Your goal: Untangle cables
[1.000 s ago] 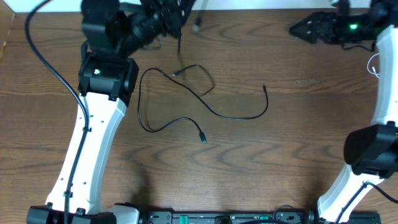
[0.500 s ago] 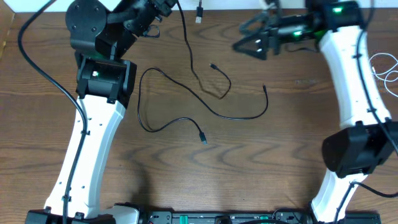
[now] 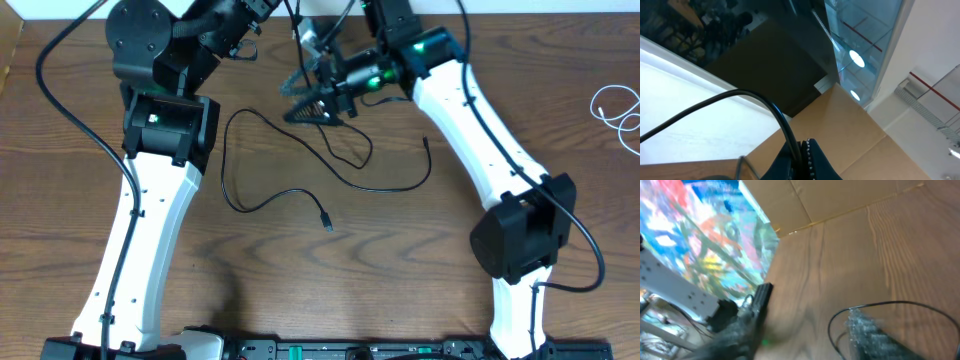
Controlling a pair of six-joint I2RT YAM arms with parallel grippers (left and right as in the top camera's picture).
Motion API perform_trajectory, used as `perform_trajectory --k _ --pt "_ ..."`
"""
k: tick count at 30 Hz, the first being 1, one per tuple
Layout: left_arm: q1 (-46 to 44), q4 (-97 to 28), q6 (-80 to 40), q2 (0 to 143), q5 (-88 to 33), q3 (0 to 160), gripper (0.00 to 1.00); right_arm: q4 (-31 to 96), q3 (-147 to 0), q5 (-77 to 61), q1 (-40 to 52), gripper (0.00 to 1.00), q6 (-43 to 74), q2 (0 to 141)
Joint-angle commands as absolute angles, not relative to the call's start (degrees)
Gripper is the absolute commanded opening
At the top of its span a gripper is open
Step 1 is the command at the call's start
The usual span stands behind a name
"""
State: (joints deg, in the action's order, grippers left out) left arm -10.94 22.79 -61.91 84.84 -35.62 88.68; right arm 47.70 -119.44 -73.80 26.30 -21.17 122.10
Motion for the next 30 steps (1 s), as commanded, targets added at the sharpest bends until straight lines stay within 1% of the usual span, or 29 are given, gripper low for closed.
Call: perform_trajectory --k 1,2,3,5,7,8,9,12,15,19,20,22,24,26,30 --pt "-10.4 23.1 -62.7 84.1 -35.6 89.5 0.08 47.1 -119.2 -75.2 24.6 0.18 -17.5 122.4" --pt "-10.1 22.6 -62.7 84.1 -35.6 89.5 0.08 47.1 -119.2 -74.9 23.9 0.06 -16.9 122.2" --pt "-9.7 21.7 -62.7 84.1 -35.6 89.5 0.08 47.1 -119.2 -73.8 23.0 0.01 -15.1 121.8" --pt "-8.7 18.8 -62.7 84.1 -35.6 89.5 0.08 47.4 -119.2 -69.5 21.0 0.01 -10.5 120.8" --pt "-7.3 13.0 -62.6 84.1 -35.5 89.5 0.08 48.5 -119.2 -63.4 18.3 0.01 -6.8 119.0" --pt "-6.9 10.8 -61.9 84.1 -35.5 89.5 0.11 49.2 -119.2 -60.7 17.2 0.01 -5.7 118.0" --pt "-6.2 5.9 -59.2 84.1 -35.5 89.5 0.13 50.4 -119.2 -56.2 15.5 0.01 -4.4 115.9" --pt "-5.8 -1.7 -53.8 84.2 -35.5 89.5 0.17 52.1 -119.2 -48.4 13.6 0.01 -3.8 111.4" --pt "-5.8 -7.7 -49.4 84.2 -35.5 89.5 0.29 51.0 -119.2 -46.9 12.2 0.01 -2.7 106.0" --pt "-5.9 -15.1 -43.7 84.2 -35.5 89.5 0.52 46.8 -119.2 -46.0 9.6 0.01 1.4 98.6" --pt "-5.9 -16.8 -42.1 84.2 -35.5 89.5 0.59 45.6 -119.2 -44.6 8.5 0.01 3.4 96.7" --pt "-5.9 -19.7 -38.8 84.2 -35.5 89.5 0.67 44.1 -119.2 -41.1 6.4 0.01 6.8 93.3" --pt "-5.8 -22.8 -35.5 84.2 -35.5 89.5 0.72 43.5 -119.2 -37.3 4.2 0.01 9.0 90.4" --pt "-5.8 -25.6 -32.6 84.2 -35.5 89.5 0.74 43.8 -119.2 -34.2 1.7 0.01 10.0 88.0" --pt "-5.8 -29.8 -27.6 84.2 -35.5 89.5 0.74 46.6 -119.2 -31.2 -4.3 0.01 10.5 84.5"
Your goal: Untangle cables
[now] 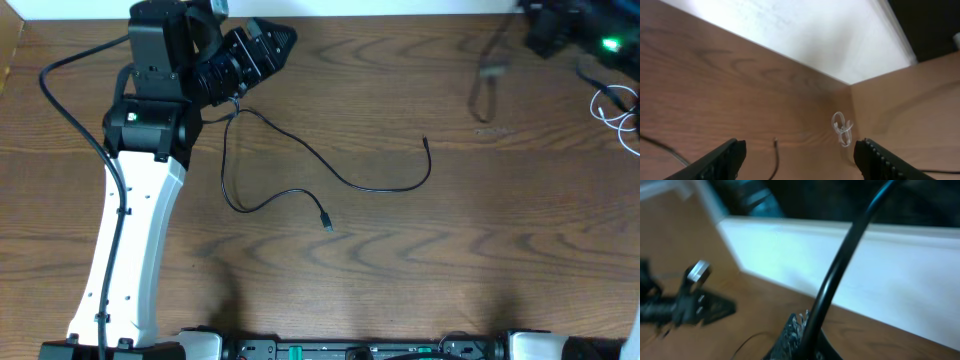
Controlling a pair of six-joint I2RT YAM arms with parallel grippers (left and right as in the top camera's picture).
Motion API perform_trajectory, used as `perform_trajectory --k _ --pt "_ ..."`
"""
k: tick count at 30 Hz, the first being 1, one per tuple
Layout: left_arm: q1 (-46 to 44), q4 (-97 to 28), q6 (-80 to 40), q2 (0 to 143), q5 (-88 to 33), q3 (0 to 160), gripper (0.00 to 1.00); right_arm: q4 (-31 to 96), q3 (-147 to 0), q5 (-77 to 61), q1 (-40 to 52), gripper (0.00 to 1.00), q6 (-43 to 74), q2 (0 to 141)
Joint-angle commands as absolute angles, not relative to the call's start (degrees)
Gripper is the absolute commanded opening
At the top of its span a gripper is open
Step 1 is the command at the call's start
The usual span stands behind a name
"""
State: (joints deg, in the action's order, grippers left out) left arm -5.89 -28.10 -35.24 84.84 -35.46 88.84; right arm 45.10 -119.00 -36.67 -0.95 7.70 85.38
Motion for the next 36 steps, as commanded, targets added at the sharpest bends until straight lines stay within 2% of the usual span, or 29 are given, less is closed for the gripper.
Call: perform_trajectory --k 1,7,13,16,20,30,32,34,35,36 --pt "-5.8 -30.6 -26.5 84.2 -35.5 89.5 0.74 48.0 -119.2 -29.6 -6.2 0.01 11.2 83.8" --pt "-5.8 -34.6 -22.7 84.2 -35.3 89.5 0.74 56.8 -119.1 -17.9 -17.9 0.01 15.6 82.8" --pt "-5.8 -35.3 -22.7 84.2 -35.3 89.5 0.74 68.1 -119.1 4.6 -29.9 0.01 29.5 84.6" --pt "-5.9 -35.7 -22.7 84.2 -35.3 89.5 0.75 70.3 -119.1 11.5 -33.6 0.01 32.8 86.3" --pt "-5.9 -36.6 -22.7 84.2 -35.3 89.5 0.74 70.7 -119.1 14.7 -36.4 0.01 35.7 90.5" --pt "-5.9 -36.7 -22.7 84.2 -35.3 89.5 0.74 67.4 -119.1 14.8 -36.7 0.01 41.3 107.2" --pt "-5.9 -36.6 -22.7 84.2 -35.3 89.5 0.74 65.5 -119.1 13.5 -36.7 0.03 41.3 110.9" --pt "-5.9 -36.6 -22.7 84.2 -35.3 89.5 0.74 62.2 -119.1 9.9 -36.7 0.43 40.5 114.9" --pt "-5.9 -36.6 -22.7 84.2 -35.3 89.5 0.74 59.0 -119.1 4.6 -36.6 0.89 36.3 118.2" --pt "-5.9 -36.6 -22.7 84.2 -35.3 89.5 0.74 57.8 -119.1 2.4 -36.6 0.99 34.8 119.4"
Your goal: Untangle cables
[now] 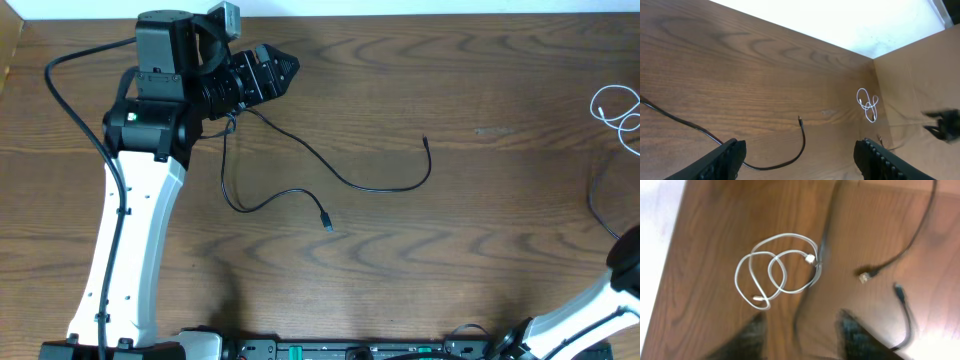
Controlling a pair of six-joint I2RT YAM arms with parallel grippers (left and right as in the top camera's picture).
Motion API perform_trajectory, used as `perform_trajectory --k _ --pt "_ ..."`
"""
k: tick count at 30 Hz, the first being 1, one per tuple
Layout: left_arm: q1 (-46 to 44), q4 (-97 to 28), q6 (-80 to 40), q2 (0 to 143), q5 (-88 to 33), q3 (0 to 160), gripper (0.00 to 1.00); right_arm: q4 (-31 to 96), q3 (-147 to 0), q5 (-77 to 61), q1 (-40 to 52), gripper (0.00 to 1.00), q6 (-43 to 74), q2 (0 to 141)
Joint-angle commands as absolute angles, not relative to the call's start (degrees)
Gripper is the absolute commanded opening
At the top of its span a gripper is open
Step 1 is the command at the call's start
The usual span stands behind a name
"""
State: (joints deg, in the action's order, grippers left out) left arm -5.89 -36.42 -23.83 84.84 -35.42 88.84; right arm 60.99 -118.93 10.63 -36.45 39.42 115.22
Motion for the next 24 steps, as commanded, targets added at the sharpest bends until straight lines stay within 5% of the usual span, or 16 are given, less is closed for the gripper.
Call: perform_trajectory --k 1,9,14,18,24 --pt "-5.9 -36.7 -22.7 84.2 -35.3 89.5 0.74 57.2 -119.1 0.6 -36.6 0.99 34.4 120.4" --pt "-5.8 -36.8 -21.2 84.2 -35.2 89.5 0.74 56.6 -119.2 -4.7 -34.8 0.99 30.4 117.2" --pt "-5.8 -38.3 -12.0 84.2 -34.3 89.5 0.74 57.2 -119.2 -23.3 -30.3 0.99 19.1 112.1" --pt "-5.8 -43.3 -10.9 84.2 -22.4 89.5 0.74 59.3 -119.2 -36.2 -23.8 0.99 7.9 110.8" --pt "-4.1 -48.4 -8.8 84.2 -7.6 89.5 0.74 63.3 -119.1 -36.3 -10.0 0.99 1.4 112.9"
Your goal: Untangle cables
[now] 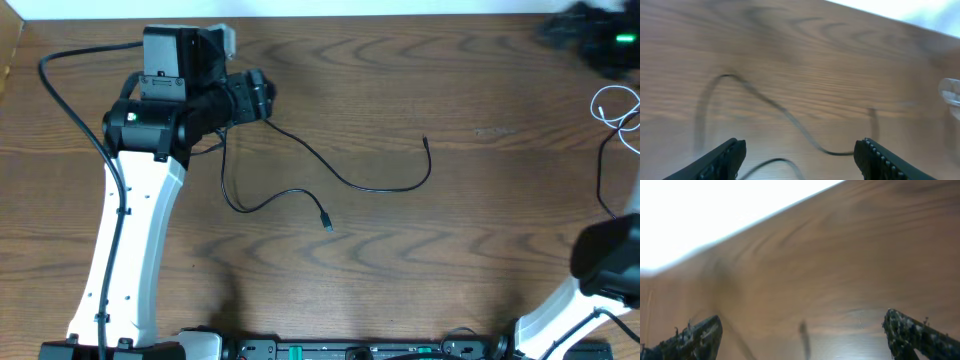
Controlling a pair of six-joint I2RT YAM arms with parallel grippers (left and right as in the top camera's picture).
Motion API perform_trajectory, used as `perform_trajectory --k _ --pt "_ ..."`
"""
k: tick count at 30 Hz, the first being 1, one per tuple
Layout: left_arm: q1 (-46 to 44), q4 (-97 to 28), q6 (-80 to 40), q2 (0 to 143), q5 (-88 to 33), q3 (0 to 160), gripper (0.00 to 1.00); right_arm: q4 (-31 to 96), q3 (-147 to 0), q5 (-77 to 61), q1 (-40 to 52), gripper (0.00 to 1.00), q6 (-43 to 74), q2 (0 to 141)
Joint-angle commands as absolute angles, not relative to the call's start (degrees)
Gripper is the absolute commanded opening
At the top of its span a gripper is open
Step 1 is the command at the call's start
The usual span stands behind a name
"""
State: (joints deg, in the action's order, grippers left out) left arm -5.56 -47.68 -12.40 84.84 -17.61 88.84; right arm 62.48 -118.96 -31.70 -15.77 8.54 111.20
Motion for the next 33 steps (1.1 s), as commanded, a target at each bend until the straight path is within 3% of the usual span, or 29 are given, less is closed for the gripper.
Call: perform_trajectory --k 1,9,22,23,27,28,33 --pt "-3.1 -49.0 -6.9 84.2 -7.7 89.5 0.74 63.1 -119.1 -36.1 -7.1 0.99 1.4 113.7" --pt "4.2 -55.9 5.8 89.9 -8.3 89.4 0.72 61.0 -119.1 -26.0 5.2 0.99 3.3 115.6" --pt "5.4 -56.9 7.1 111.7 -17.4 89.4 0.61 63.3 -119.1 -25.2 6.8 0.99 3.7 115.6" --pt "5.4 -56.9 7.1 112.9 -17.4 89.4 0.56 63.5 -119.1 -25.2 6.8 0.99 3.7 115.6" --pt "5.4 -56.7 7.0 115.1 -17.6 89.4 0.11 63.6 -119.1 -25.2 6.8 0.99 3.7 115.6" --pt "5.4 -56.6 7.0 115.2 -17.6 89.4 0.08 63.6 -119.1 -25.2 6.8 0.99 3.7 115.6" --pt "5.4 -54.4 7.1 113.1 -24.5 89.7 0.07 65.1 -119.1 -26.2 6.9 0.99 3.3 115.6"
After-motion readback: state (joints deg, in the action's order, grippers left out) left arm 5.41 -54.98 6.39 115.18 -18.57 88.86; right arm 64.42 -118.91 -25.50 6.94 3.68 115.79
